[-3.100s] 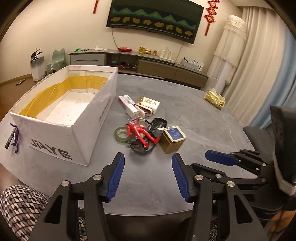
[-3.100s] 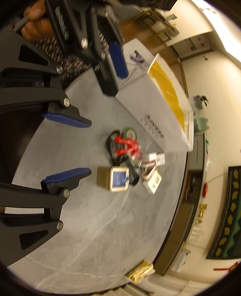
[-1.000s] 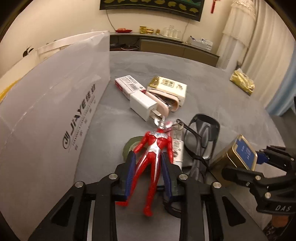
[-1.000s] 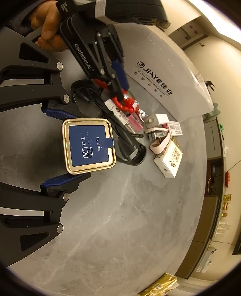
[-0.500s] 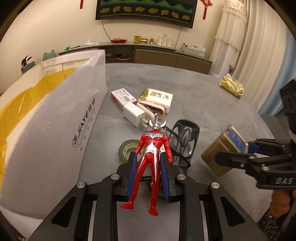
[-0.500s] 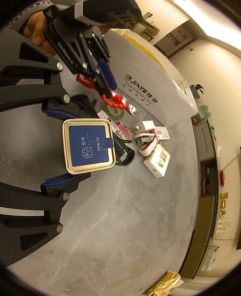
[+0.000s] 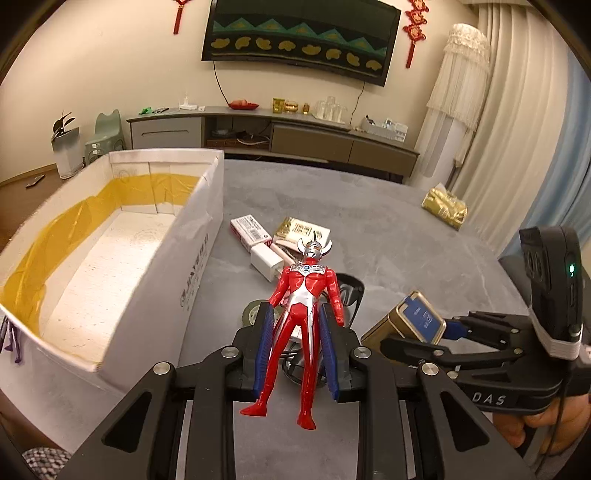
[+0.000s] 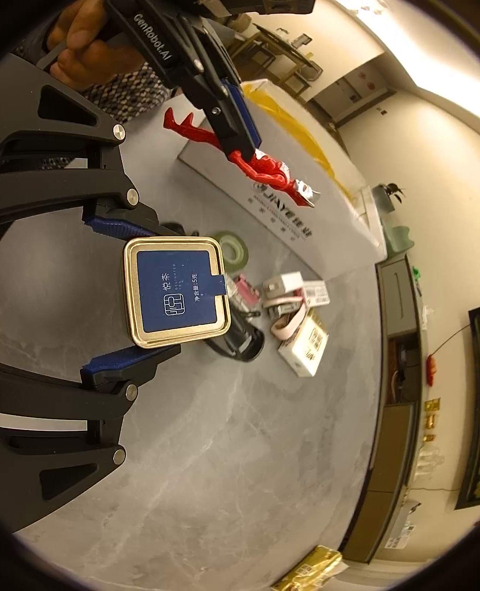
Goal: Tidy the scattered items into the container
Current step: 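Carry the gold tin and red figure with both grippers over the white box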
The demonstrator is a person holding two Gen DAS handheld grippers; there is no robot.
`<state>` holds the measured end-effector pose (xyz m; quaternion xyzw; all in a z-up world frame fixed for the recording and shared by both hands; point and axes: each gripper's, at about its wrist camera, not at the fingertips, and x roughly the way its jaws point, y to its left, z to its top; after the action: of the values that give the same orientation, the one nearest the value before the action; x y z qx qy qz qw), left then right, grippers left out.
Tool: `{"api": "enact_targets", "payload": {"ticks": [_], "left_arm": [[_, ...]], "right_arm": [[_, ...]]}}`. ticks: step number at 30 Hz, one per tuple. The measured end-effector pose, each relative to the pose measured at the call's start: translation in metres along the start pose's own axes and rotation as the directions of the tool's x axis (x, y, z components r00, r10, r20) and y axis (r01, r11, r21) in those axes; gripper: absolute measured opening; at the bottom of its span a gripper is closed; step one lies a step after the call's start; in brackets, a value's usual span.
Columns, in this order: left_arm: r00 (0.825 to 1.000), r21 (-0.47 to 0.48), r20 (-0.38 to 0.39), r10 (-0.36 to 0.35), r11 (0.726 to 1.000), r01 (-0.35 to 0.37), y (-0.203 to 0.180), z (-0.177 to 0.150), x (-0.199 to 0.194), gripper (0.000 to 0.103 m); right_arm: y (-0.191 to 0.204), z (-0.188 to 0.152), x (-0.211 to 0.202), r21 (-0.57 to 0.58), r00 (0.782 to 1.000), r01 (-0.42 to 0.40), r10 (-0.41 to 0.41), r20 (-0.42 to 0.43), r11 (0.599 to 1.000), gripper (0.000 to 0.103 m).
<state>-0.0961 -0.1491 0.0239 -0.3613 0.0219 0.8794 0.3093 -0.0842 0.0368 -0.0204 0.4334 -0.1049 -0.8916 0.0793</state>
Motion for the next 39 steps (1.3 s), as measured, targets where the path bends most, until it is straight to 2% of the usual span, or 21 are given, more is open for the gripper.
{"api": "enact_targets", "payload": {"ticks": [9,17,39], "left_arm": [[0.999,-0.043,0.043,-0.017,0.999,0.018,0.015,0.009,-0.030,0.026],[0.999,-0.072,0.031,0.012,0.997,-0.010,0.035,0.010,-0.039,0.026],[0.993,-0.183,0.115,-0.009,0.983,0.031,0.096,0.019,-0.068,0.026]], "right_arm": [[0.034,0.001,-0.014,-0.055,1.000,-0.009,0.010,0.023,0.998,0.053],[0.056,0.010,-0.022,-0.108,0.999,0.020,-0.016,0.039,0.994,0.053],[0.116,0.047,-0.030,-0.221,0.998,0.029,-0.017,0.056,0.975,0.053]]}}
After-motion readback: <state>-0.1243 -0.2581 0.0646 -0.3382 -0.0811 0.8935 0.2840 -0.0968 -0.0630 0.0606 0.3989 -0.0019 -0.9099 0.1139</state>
